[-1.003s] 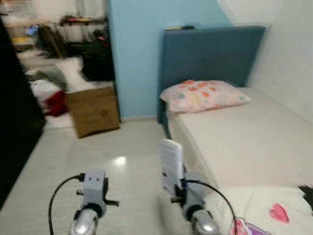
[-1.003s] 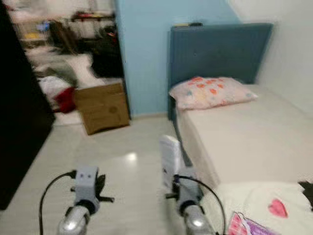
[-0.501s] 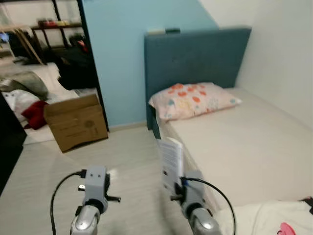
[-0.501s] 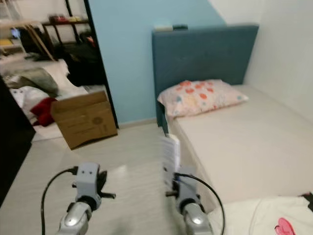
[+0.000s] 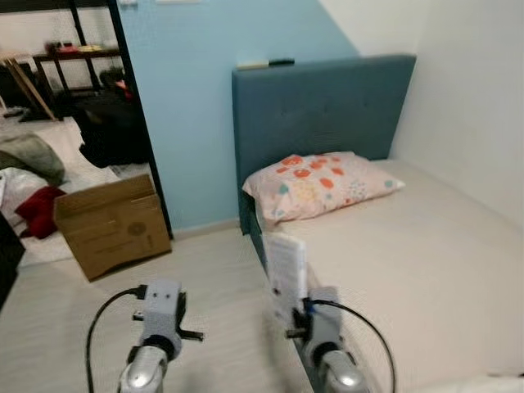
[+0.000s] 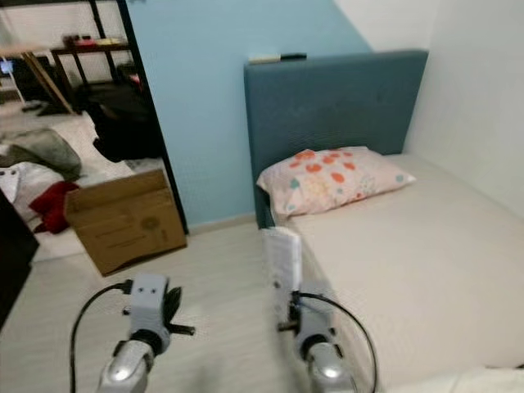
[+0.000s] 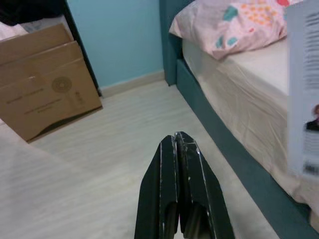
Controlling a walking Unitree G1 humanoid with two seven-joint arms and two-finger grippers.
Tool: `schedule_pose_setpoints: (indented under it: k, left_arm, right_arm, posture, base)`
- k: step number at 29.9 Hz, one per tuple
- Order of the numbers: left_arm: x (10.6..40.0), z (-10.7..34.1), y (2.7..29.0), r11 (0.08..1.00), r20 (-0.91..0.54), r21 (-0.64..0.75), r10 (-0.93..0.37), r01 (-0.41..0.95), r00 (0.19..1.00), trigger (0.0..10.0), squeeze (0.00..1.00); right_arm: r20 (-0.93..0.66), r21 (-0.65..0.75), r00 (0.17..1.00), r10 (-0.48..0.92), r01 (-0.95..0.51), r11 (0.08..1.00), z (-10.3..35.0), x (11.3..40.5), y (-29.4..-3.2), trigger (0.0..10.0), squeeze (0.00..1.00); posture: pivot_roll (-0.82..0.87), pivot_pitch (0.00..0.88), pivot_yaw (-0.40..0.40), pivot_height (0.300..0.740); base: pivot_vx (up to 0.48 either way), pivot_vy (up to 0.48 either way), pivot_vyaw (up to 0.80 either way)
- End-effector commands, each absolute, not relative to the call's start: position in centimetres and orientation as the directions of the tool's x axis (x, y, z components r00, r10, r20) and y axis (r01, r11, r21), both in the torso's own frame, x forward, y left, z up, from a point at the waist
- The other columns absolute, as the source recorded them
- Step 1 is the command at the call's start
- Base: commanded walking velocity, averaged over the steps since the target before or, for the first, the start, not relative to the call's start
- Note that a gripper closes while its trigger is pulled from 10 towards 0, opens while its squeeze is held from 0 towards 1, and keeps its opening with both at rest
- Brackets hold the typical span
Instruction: Clean up the room
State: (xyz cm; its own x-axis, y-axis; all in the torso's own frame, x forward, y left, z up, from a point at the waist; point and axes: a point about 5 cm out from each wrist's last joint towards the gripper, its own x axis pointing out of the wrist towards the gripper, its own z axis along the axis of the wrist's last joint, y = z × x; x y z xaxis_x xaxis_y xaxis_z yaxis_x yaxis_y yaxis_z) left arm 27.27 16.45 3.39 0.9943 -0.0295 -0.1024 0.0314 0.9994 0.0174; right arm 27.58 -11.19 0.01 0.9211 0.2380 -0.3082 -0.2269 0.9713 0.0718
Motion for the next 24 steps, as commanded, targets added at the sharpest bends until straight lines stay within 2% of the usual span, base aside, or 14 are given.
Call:
schedule_pose_setpoints:
  k: [1, 24]
  left_arm:
    - [27.0, 3.0, 16.37, 0.999, -0.12, 0.023, -0.035, 0.038, 0.992, 10.0, 0.0]
    - [27.03, 3.03, 16.16, 0.998, -0.119, 0.025, -0.046, 0.049, 0.992, 10.0, 0.0]
  right_arm:
    - [-0.284, 0.055, 0.935, 0.214, -0.207, 0.977, 0.43, 27.95, -12.01, 10.0, 0.0]
    - [-0.285, 0.052, 0.937, 0.203, -0.196, 0.979, 0.39, 27.91, -12.29, 10.0, 0.0]
  posture:
    - [0.04, 0.002, 0.022, 0.74]
    - [0.03, 0.008, 0.024, 0.74]
  base:
    - [0.36, 0.0, 0.0]
    - [0.36, 0.0, 0.0]
